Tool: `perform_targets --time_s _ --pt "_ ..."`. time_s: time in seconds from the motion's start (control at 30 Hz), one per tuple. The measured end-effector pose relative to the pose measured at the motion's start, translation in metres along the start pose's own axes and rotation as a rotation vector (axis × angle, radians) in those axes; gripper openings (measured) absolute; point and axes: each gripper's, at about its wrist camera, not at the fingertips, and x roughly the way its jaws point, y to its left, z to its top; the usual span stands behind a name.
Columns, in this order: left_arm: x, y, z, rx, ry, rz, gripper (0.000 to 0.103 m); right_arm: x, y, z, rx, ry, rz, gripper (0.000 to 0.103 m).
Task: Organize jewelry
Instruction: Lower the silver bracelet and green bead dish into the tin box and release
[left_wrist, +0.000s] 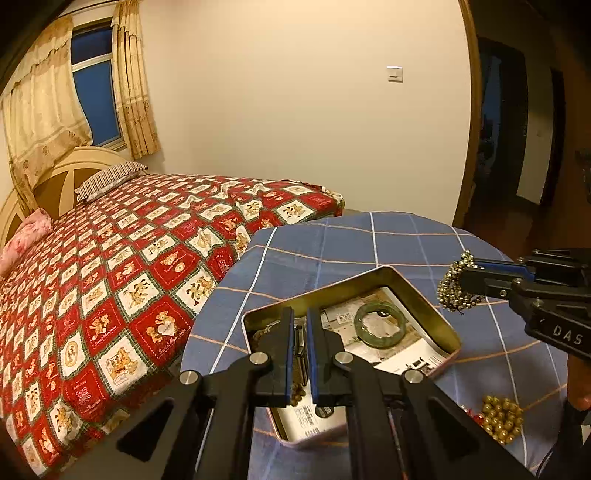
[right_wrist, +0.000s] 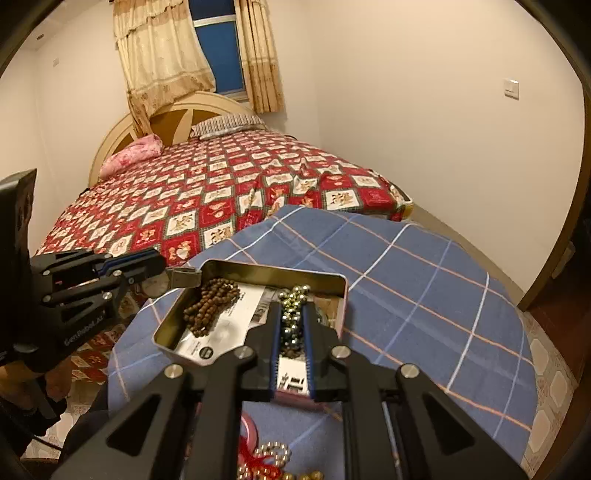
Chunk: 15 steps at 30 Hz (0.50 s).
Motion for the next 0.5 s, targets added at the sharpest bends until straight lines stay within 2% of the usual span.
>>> perform_targets --time_s 0.5 --pt "0.043 -0.003 0.005 0.024 0.034 0.028 0.006 0.047 -0.002 0.009 -0.011 0.049 0.014 0.014"
